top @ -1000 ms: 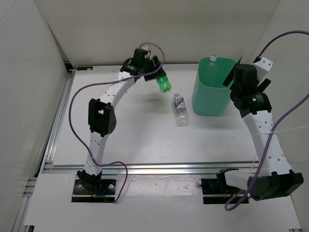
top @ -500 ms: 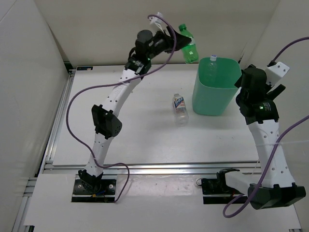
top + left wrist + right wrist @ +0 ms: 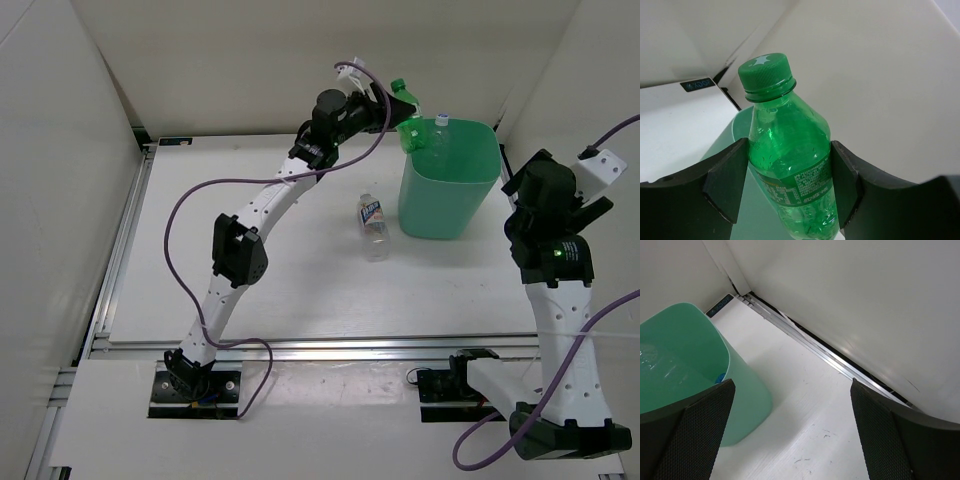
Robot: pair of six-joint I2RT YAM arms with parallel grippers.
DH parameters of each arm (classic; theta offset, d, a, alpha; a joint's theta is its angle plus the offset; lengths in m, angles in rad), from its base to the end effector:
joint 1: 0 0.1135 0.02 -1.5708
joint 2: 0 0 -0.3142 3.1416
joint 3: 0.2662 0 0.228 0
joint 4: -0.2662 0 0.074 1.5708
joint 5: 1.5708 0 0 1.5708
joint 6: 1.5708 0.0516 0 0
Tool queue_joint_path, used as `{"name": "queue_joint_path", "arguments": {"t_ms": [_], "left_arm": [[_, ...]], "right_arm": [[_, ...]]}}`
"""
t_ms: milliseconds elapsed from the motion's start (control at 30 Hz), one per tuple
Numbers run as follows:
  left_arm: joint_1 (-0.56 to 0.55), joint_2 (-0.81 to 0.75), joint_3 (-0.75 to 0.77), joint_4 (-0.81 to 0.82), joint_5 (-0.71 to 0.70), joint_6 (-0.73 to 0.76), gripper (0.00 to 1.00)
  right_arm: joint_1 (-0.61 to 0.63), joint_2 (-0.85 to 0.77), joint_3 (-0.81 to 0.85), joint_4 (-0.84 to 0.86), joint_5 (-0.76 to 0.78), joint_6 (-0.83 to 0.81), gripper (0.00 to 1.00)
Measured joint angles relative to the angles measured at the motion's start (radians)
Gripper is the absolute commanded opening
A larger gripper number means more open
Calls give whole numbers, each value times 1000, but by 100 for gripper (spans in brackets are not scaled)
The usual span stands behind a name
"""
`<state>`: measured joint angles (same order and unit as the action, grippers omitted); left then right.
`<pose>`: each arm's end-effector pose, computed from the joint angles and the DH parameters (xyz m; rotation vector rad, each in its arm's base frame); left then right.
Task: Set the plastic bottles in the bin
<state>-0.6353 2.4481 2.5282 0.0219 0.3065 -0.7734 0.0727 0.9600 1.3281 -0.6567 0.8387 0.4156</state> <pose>0.4726 -0.3678 0.4043 0.1634 1.6219 -1.3415 0.1299 -0.0290 0.4751 0.8427 1.5700 -0.4264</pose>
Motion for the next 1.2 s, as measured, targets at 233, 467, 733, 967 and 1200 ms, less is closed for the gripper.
{"name": "queue_joint_path", "arguments": {"t_ms": [233, 467, 733, 967, 1200], "left_arm": [[-11, 3, -1, 19, -43, -2, 49], [-38, 3, -18, 38, -58, -29, 50], [-61, 51, -30, 1, -26, -27, 100], [-39, 17, -36, -90, -4, 36, 100], [85, -318, -462, -202, -56, 130, 100]], "right_arm": [[0, 0, 1, -7, -19, -2, 100], [0, 14, 21, -33, -64, -4, 100], [0, 78, 55, -39, -127, -5, 100], [0, 124, 68, -38, -185, 5, 100], [0, 123, 66, -35, -208, 30, 100]]}}
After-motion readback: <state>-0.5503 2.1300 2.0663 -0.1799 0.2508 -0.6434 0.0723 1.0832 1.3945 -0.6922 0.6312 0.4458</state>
